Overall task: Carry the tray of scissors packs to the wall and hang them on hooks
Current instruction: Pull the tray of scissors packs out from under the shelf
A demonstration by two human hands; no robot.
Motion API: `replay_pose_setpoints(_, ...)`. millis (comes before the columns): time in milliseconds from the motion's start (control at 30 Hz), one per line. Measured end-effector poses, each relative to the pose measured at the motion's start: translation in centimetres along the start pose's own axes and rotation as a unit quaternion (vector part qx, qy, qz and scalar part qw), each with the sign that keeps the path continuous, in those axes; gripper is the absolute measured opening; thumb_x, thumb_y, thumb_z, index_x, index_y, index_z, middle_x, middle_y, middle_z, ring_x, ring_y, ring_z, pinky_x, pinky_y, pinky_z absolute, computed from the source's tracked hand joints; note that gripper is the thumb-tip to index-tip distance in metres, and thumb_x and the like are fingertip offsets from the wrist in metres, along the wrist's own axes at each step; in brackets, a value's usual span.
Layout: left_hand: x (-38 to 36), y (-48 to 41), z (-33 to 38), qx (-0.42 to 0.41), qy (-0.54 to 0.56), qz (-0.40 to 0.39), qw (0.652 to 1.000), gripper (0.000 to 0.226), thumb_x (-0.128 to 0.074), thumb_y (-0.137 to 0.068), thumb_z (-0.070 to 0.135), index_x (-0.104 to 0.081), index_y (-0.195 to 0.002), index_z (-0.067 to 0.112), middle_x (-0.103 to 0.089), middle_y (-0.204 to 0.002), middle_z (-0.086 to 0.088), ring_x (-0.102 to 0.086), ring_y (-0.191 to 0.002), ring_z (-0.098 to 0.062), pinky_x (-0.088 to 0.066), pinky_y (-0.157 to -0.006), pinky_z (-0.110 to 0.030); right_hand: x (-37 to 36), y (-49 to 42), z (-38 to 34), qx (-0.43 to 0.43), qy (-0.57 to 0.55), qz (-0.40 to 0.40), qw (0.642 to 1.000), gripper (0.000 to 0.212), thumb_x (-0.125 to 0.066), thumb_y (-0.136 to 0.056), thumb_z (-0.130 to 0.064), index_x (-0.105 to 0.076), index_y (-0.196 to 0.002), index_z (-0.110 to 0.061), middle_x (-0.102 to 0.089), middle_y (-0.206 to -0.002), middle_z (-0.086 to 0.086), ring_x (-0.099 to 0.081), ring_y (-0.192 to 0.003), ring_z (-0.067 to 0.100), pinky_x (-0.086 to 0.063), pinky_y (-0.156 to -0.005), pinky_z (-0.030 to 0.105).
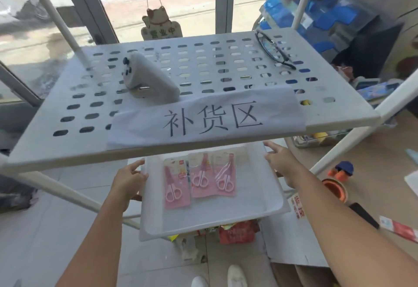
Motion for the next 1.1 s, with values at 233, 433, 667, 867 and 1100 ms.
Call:
replay_pose_setpoints(233, 1.3, 2.0, -0.8, -0.021, 0.035, -0.016, 0.999, 0.052, -0.048, -0.092, -0.011, -0.06, -0.125, 0.028, -0.068, -0.092, -0.004, -0.062, -0.072, -0.025, -0.054, -0.045, -0.033, 0.8, 3.7, -0.3, 0.015, -0.038, -0.003, 0.999, 0.039, -0.046, -0.102, -0.005, -0.063, -0.128, -0.028, -0.062, -0.092, 0.009, -0.057, -0.069, 0.02, -0.049, -0.055, 0.031)
replay_pose_setpoints(433, 2.0, 5.1, -2.1, -0.051, 0.046, -0.049, 0.996, 0.046, -0.053, -0.095, -0.005, -0.06, -0.127, 0.028, -0.065, -0.089, -0.003, -0.064, -0.076, -0.024, -0.056, -0.052, -0.035, 1.7, 7.0, 1.1, 0.03, -0.056, 0.016, 0.998, 0.04, -0.047, -0.103, -0.006, -0.062, -0.133, -0.029, -0.066, -0.091, 0.007, -0.06, -0.076, 0.022, -0.051, -0.06, 0.035)
replay_pose_setpoints(667, 2.7, 11.0, -4.9, -0.059, 0.084, -0.033, 0.994, 0.043, -0.053, -0.097, -0.002, -0.061, -0.129, 0.026, -0.065, -0.095, -0.011, -0.063, -0.083, -0.031, -0.057, -0.054, -0.04, 3.0, 9.4, 2.1, 0.066, -0.045, -0.028, 0.996, 0.041, -0.051, -0.101, -0.006, -0.065, -0.132, -0.029, -0.072, -0.1, 0.012, -0.067, -0.087, 0.03, -0.059, -0.072, 0.046)
replay_pose_setpoints(867, 3.2, 19.2, -9.4, -0.043, 0.157, 0.033, 0.986, 0.042, -0.058, -0.095, 0.001, -0.066, -0.123, 0.031, -0.069, -0.11, -0.013, -0.066, -0.088, -0.03, -0.057, -0.054, -0.039, 3.1, 11.6, 2.8, 0.099, -0.057, -0.138, 0.984, 0.04, -0.051, -0.103, -0.006, -0.064, -0.132, -0.03, -0.073, -0.115, 0.018, -0.072, -0.096, 0.032, -0.059, -0.073, 0.045)
replay_pose_setpoints(1100, 5.0, 30.9, -16.3, -0.032, 0.23, 0.175, 0.957, 0.037, -0.055, -0.097, 0.003, -0.068, -0.108, 0.037, -0.072, -0.098, -0.001, -0.066, -0.083, -0.025, -0.053, -0.064, -0.04, -1.0, 15.0, 3.5, 0.122, -0.01, -0.276, 0.953, 0.046, -0.06, -0.099, -0.004, -0.06, -0.139, -0.026, -0.065, -0.125, 0.025, -0.068, -0.102, 0.042, -0.05, -0.096, 0.066)
Point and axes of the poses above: each hand's wrist, its own y-axis away from the middle knuckle, its own x-axis out of the back of the hand, z = x × y, the point moved 7 cm from there along -y, towards the middle knuckle
